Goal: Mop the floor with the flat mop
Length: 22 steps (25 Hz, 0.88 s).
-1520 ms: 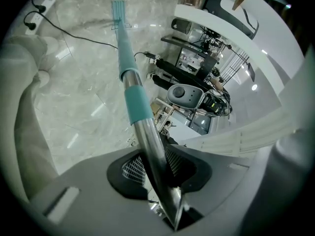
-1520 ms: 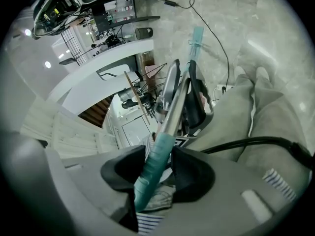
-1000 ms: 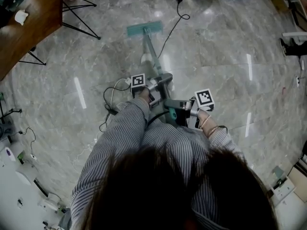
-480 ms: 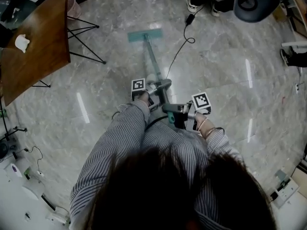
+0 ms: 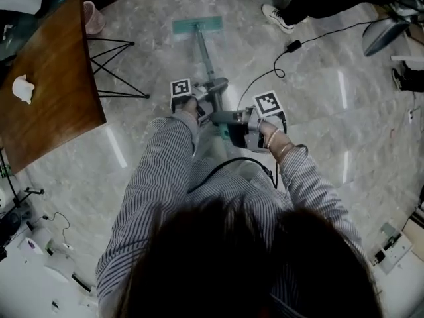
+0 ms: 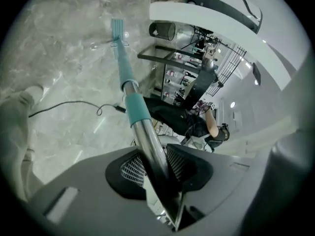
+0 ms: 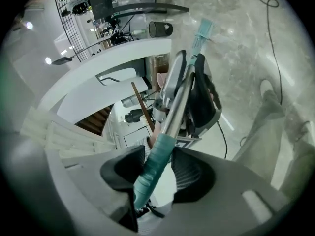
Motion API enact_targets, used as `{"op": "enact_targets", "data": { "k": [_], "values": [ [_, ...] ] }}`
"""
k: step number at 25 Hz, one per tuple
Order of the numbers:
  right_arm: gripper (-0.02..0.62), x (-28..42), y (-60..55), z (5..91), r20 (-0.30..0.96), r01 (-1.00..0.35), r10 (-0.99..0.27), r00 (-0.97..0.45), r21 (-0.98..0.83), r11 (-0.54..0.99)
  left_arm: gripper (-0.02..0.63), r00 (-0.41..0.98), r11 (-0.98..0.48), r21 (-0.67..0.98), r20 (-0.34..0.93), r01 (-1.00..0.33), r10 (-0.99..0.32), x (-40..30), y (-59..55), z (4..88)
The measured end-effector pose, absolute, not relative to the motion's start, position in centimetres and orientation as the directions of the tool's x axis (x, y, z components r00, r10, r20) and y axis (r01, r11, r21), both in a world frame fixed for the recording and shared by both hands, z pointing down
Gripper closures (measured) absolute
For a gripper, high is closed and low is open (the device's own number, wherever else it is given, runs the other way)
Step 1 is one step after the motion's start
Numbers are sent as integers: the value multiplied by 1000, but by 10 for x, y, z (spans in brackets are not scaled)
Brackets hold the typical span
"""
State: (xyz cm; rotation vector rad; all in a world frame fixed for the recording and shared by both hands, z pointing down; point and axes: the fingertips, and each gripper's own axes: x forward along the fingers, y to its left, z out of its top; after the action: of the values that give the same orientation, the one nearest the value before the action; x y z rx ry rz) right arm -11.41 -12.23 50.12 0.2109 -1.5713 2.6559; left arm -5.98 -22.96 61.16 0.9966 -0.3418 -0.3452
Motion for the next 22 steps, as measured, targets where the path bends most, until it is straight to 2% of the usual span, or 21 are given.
{"op": "enact_targets", "data": {
  "k": [10,16,22],
  "values": [
    [427,-118,-235,510,166,-61,-174,-971,-870,-489,477,830,445,871,85,207,-551,-72,-346,616],
    [425,-110,-234,511,163,-58,-180,-970,-875,-480,477,846,446,874,80,195,-527,-63,-345,617],
    [429,-107,-204,517,169,-39,-218,-961,-866,-498,486,823,456,865,95,210,-560,-64,-316,621]
  ]
}}
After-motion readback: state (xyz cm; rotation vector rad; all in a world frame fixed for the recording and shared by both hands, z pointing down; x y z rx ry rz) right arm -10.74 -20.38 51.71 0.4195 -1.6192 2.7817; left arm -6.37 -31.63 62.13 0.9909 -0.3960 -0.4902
